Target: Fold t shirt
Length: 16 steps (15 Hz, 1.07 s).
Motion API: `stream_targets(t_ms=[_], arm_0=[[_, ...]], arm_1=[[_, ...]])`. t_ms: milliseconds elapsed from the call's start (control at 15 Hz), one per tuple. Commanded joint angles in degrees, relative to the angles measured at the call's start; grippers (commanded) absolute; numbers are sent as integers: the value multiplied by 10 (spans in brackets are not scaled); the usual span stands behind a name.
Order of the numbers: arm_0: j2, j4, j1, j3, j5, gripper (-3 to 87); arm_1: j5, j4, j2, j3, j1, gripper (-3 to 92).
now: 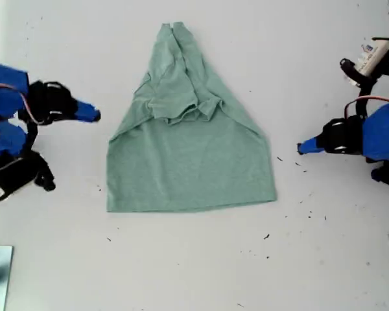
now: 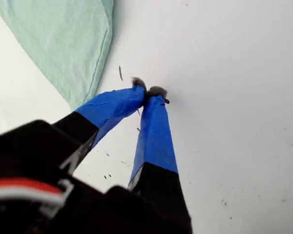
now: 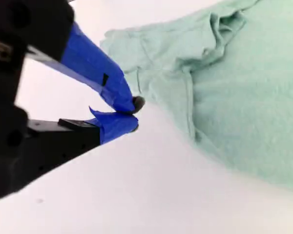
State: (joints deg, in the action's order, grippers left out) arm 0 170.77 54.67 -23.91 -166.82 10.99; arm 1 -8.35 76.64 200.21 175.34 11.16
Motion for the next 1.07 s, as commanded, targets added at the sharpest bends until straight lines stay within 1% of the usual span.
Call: stream_targets(t_ms=[0, 67, 133, 200, 333, 533, 600, 800, 1000], arm_0=[[119, -24, 40, -126, -66, -2], [102, -33, 44, -129, -72, -2], [98, -37, 42, -133, -69, -2], [102, -43, 41, -142, -69, -2], [113, -58, 47, -163, -72, -2], [171, -36, 49, -177, -67, -2], [177, -33, 49, -178, -67, -2], [178, -33, 49, -178, -66, -2], [178, -33, 48, -178, -64, -2]], arm_1=[[6, -5, 8, 26, -15, 23], [15, -3, 6, 7, -30, 24], [16, 20, -4, -38, -28, 24], [1, 47, -48, -122, -22, 41], [-56, 88, -272, -374, -15, 270], [-88, 204, -599, -722, -55, 356], [-94, 220, -683, -795, -71, 355], [-69, 210, -822, -817, -99, 330], [-40, 149, -896, -766, -121, 331]])
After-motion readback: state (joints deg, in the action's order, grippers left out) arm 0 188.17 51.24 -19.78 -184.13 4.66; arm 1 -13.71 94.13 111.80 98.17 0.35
